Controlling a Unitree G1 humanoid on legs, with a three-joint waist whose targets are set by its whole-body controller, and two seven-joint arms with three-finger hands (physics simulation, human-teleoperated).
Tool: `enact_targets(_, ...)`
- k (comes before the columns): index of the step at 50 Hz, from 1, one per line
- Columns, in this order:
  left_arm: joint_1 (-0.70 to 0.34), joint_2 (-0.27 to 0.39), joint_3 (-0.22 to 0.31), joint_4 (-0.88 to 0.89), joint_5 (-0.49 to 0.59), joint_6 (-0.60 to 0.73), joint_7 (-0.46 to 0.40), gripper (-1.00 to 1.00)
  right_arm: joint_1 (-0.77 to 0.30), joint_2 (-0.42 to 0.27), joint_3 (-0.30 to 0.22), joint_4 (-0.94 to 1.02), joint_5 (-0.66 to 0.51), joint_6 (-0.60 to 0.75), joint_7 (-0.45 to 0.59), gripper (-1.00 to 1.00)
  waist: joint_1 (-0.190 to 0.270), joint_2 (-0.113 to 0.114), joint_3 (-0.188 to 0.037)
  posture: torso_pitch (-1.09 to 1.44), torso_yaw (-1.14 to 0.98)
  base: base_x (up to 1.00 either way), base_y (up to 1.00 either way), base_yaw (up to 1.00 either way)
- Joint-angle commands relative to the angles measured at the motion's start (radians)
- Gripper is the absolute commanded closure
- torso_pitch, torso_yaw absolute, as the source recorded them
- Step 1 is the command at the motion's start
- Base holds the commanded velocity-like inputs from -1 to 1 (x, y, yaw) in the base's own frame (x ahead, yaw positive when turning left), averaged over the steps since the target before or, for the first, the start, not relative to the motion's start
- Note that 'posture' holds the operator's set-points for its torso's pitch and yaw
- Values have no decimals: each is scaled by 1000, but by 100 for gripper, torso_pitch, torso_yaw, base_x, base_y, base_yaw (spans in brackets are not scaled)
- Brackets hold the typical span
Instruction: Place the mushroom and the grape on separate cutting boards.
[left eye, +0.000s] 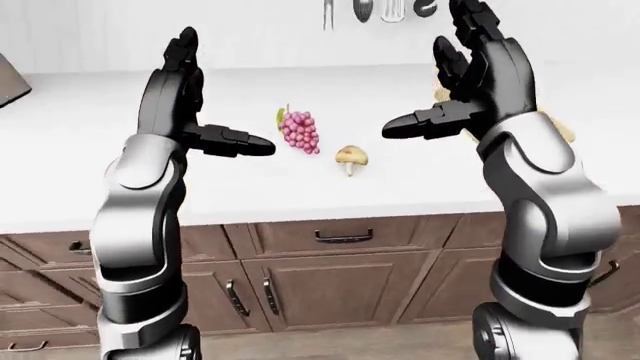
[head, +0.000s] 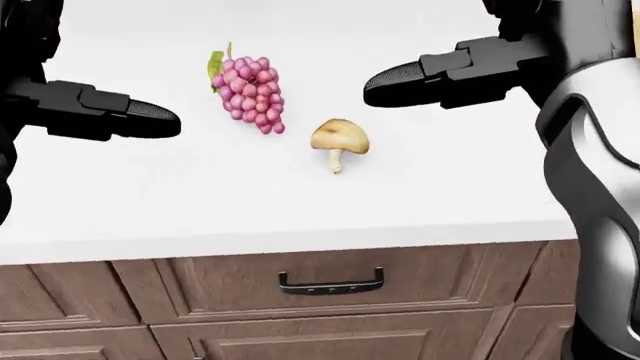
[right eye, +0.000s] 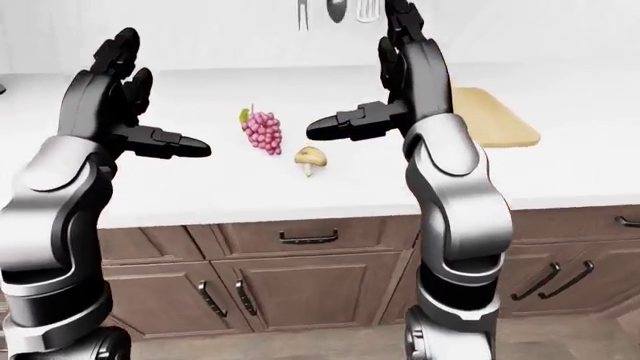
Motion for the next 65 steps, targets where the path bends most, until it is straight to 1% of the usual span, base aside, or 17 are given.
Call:
enact_targets(1, -23, 19, 25, -28, 13, -23, 9, -100, -30, -3, 8, -22, 4, -33, 7, -100, 7, -7, -21, 0, 0, 0, 0, 36)
enact_targets(3, -21, 20, 26, -33, 13, -17, 7, -100, -30, -3, 6, -28, 6, -28, 8, -100, 4, 39, -19, 0, 0, 0, 0, 36)
enact_targets(6, -24, 20, 27, -34, 14, -15, 7, -100, -30, -5, 5, -29, 4, -25, 6, -100, 6, 45, -22, 0, 0, 0, 0, 36)
enact_targets(16, -40, 21, 22, -20, 19, -15, 6, -100, -29, -8, -1, -7, -8, -42, 2, -100, 21, -23, 3, 0, 0, 0, 0, 28)
enact_targets(19, -37, 23, 26, -30, 17, -8, 2, -100, -32, -10, 1, -4, -11, -41, 2, -100, 33, -83, -5, 0, 0, 0, 0, 0)
enact_targets(20, -35, 23, 27, -32, 17, -7, 3, -100, -37, -1, -10, -1, 1, -33, -5, -100, 34, -46, 5, 0, 0, 0, 0, 0)
enact_targets(22, -28, 22, 28, -35, 16, -10, 3, -100, -32, -4, -10, -3, 8, -33, -8, -100, 28, -49, -23, 0, 0, 0, -14, 0)
enact_targets(24, -26, 22, 28, -29, 16, -16, 5, -100, -32, -7, -8, -7, 12, -32, -11, -100, 23, -11, -10, 0, 0, 0, -29, 0)
enact_targets(29, -24, 23, 30, -20, 19, -25, 11, -100, -31, -8, -7, -14, 23, -30, -19, -100, 18, 8, -27, 0, 0, 0, -29, 0)
enact_targets(32, -22, 24, 30, -24, 19, -20, 11, -100, -33, -7, -10, -20, 33, -23, -25, -100, 16, -9, -32, 0, 0, 0, -29, 0)
enact_targets(35, -17, 24, 30, -27, 20, -19, 10, -100, -31, -7, -11, -20, 42, -24, -30, -100, 14, -86, -31, 0, 0, 0, -31, 0)
enact_targets(36, -15, 27, 30, -31, 23, -17, 8, -100, -31, -9, -11, -17, 42, -29, -30, -100, 4, -47, -23, 0, 0, 0, -37, 0)
enact_targets(37, -15, 26, 33, -35, 21, -15, 7, -100, -32, -9, -13, -18, 46, -29, -33, -100, 9, -72, -18, 0, 0, 0, -38, 0)
enact_targets(42, -11, 30, 38, -49, 19, -4, 3, -100, -23, -24, 9, -21, 29, -47, -25, -100, 8, -21, 2, 0, 0, 0, -30, 0)
enact_targets(49, -19, 33, 35, -34, 23, -8, 6, -100, -22, -14, 15, -13, 2, -48, -3, -100, 4, -44, 13, 0, 0, 0, 0, 0)
enact_targets(54, -27, 33, 34, -31, 25, -6, 7, -100, -22, -10, 19, -13, -33, -49, 23, -100, -13, 11, -4, 0, 0, 0, 0, 0)
enact_targets(65, -13, 30, 35, -35, 29, -13, 7, -100, -26, -3, 6, -35, -39, -28, 34, -100, 3, -25, -14, 0, 0, 1, 0, 0)
